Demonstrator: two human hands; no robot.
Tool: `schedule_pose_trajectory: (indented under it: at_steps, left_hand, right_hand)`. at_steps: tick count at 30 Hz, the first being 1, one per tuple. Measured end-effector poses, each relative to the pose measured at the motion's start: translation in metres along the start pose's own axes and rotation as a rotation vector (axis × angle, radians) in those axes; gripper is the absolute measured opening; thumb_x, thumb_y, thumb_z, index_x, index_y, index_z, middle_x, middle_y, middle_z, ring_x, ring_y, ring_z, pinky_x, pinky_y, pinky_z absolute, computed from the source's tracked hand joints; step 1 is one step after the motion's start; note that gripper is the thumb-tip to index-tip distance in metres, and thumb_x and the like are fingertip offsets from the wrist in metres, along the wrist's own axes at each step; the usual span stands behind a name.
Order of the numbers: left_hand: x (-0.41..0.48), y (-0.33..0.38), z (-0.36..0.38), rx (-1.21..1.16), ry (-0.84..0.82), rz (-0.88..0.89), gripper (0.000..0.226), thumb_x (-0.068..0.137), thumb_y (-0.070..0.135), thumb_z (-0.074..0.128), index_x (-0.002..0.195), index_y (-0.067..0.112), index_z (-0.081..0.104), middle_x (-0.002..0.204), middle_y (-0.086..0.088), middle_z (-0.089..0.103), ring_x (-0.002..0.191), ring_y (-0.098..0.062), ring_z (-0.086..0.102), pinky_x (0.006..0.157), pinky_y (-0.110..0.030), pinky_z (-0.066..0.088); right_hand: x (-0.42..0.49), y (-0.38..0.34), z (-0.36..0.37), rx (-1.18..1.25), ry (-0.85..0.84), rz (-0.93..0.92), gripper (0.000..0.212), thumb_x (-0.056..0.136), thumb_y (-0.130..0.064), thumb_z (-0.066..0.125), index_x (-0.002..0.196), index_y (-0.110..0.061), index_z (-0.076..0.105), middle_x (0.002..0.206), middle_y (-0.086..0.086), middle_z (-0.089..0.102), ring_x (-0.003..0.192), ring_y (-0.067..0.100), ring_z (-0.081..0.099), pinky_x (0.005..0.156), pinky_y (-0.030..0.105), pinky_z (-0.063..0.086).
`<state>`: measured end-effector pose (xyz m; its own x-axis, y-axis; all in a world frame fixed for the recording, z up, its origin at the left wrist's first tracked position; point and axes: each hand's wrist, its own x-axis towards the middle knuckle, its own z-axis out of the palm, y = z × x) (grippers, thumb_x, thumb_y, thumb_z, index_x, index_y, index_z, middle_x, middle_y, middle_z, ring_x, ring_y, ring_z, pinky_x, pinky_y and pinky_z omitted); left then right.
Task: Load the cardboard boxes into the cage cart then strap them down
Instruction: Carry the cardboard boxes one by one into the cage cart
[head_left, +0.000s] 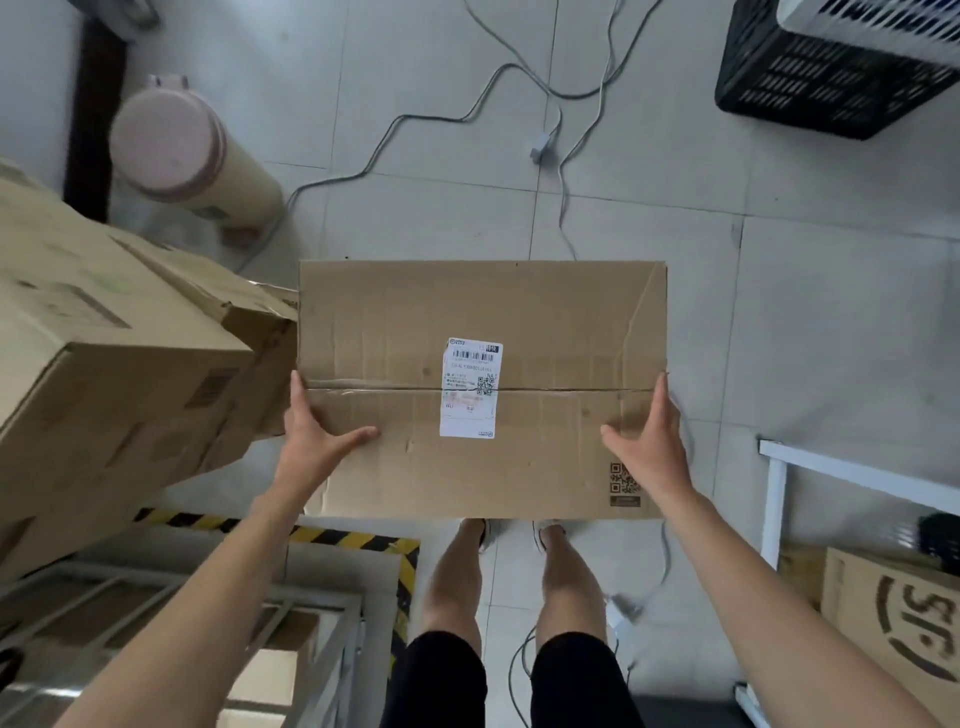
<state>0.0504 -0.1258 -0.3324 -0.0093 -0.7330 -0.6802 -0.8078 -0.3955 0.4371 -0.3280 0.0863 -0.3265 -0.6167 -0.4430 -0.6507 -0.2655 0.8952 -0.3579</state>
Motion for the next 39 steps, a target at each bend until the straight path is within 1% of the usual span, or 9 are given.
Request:
schedule_pose_trajectory:
  at_steps: [3, 6, 9, 14, 20, 26, 32, 36, 39]
  left_hand:
    - [-0.006, 0.007, 0.000, -0.058, 0.022, -0.026, 0.146, 0.051, 0.054, 0.091, 0.157, 0.026, -0.005, 0.165, -0.010, 0.014, 0.150, -0.029, 0.020, 0.119, -0.051, 0.025]
    - [-0.026, 0.020, 0.002, -0.096, 0.029, -0.022, 0.139, 0.056, 0.048, 0.092, 0.158, 0.020, 0.003, 0.162, -0.012, 0.024, 0.147, -0.030, 0.028, 0.118, -0.050, 0.029]
    - [-0.064, 0.039, 0.003, -0.138, 0.032, -0.011, 0.132, 0.059, 0.042, 0.093, 0.157, 0.018, 0.008, 0.157, -0.013, 0.034, 0.142, -0.031, 0.038, 0.115, -0.051, 0.036]
    - [-0.146, 0.088, -0.014, -0.175, 0.087, 0.024, 0.123, 0.066, 0.039, 0.091, 0.157, 0.017, 0.011, 0.154, -0.013, 0.038, 0.139, -0.033, 0.042, 0.112, -0.054, 0.039]
    - [-0.238, 0.161, -0.073, -0.199, 0.307, 0.113, 0.119, 0.065, 0.045, 0.090, 0.157, 0.024, 0.018, 0.148, -0.010, 0.049, 0.133, -0.032, 0.050, 0.109, -0.045, 0.041]
    - [-0.321, 0.195, -0.164, -0.238, 0.514, 0.246, 0.108, 0.063, 0.051, 0.089, 0.148, 0.028, 0.027, 0.139, -0.007, 0.056, 0.123, -0.032, 0.057, 0.103, -0.050, 0.047]
    - [-0.402, 0.142, -0.228, -0.272, 0.725, 0.149, 0.117, 0.064, 0.056, 0.085, 0.153, 0.039, 0.012, 0.148, -0.003, 0.049, 0.123, -0.036, 0.056, 0.099, -0.049, 0.048]
    - [-0.464, 0.057, -0.244, -0.317, 0.821, 0.034, 0.113, 0.062, 0.061, 0.082, 0.150, 0.041, 0.016, 0.146, -0.003, 0.051, 0.124, -0.038, 0.056, 0.103, -0.054, 0.046]
    - [-0.519, -0.020, -0.244, -0.354, 0.915, -0.085, 0.114, 0.061, 0.062, 0.083, 0.151, 0.039, 0.017, 0.147, -0.001, 0.052, 0.126, -0.035, 0.055, 0.104, -0.049, 0.045]
  right_hand:
    - [0.004, -0.002, -0.007, 0.053, -0.005, 0.030, 0.107, 0.081, -0.044, 0.071, 0.154, -0.046, -0.006, 0.162, -0.003, 0.020, 0.142, 0.026, 0.037, 0.097, 0.040, 0.038]
    - [0.006, -0.006, -0.026, 0.090, -0.009, 0.044, 0.103, 0.082, -0.039, 0.071, 0.154, -0.046, -0.002, 0.162, 0.001, 0.021, 0.143, 0.028, 0.036, 0.105, 0.045, 0.037]
    - [-0.004, -0.004, -0.065, 0.094, -0.018, 0.028, 0.101, 0.083, -0.037, 0.071, 0.156, -0.044, 0.001, 0.162, 0.002, 0.023, 0.143, 0.028, 0.035, 0.109, 0.047, 0.036]
    - [-0.037, -0.012, -0.149, 0.098, -0.007, -0.082, 0.100, 0.084, -0.037, 0.072, 0.157, -0.040, 0.003, 0.161, 0.003, 0.025, 0.142, 0.028, 0.037, 0.108, 0.044, 0.036]
    - [-0.081, -0.069, -0.242, 0.152, 0.023, -0.268, 0.102, 0.083, -0.037, 0.072, 0.158, -0.038, 0.003, 0.162, 0.007, 0.025, 0.143, 0.031, 0.035, 0.109, 0.048, 0.036]
    - [-0.144, -0.152, -0.298, 0.273, 0.074, -0.478, 0.100, 0.079, -0.036, 0.070, 0.157, -0.038, 0.007, 0.158, 0.007, 0.029, 0.139, 0.030, 0.039, 0.108, 0.048, 0.039]
    - [-0.214, -0.208, -0.278, 0.295, 0.019, -0.693, 0.096, 0.081, -0.036, 0.068, 0.157, -0.037, 0.009, 0.159, 0.006, 0.029, 0.140, 0.029, 0.039, 0.108, 0.048, 0.040]
    - [-0.267, -0.233, -0.228, 0.214, -0.061, -0.832, 0.094, 0.083, -0.037, 0.068, 0.158, -0.036, 0.010, 0.160, 0.006, 0.027, 0.141, 0.029, 0.037, 0.103, 0.045, 0.040]
    - [-0.319, -0.244, -0.175, 0.151, -0.158, -0.921, 0.094, 0.083, -0.038, 0.068, 0.158, -0.036, 0.011, 0.159, 0.006, 0.029, 0.141, 0.029, 0.037, 0.105, 0.048, 0.039]
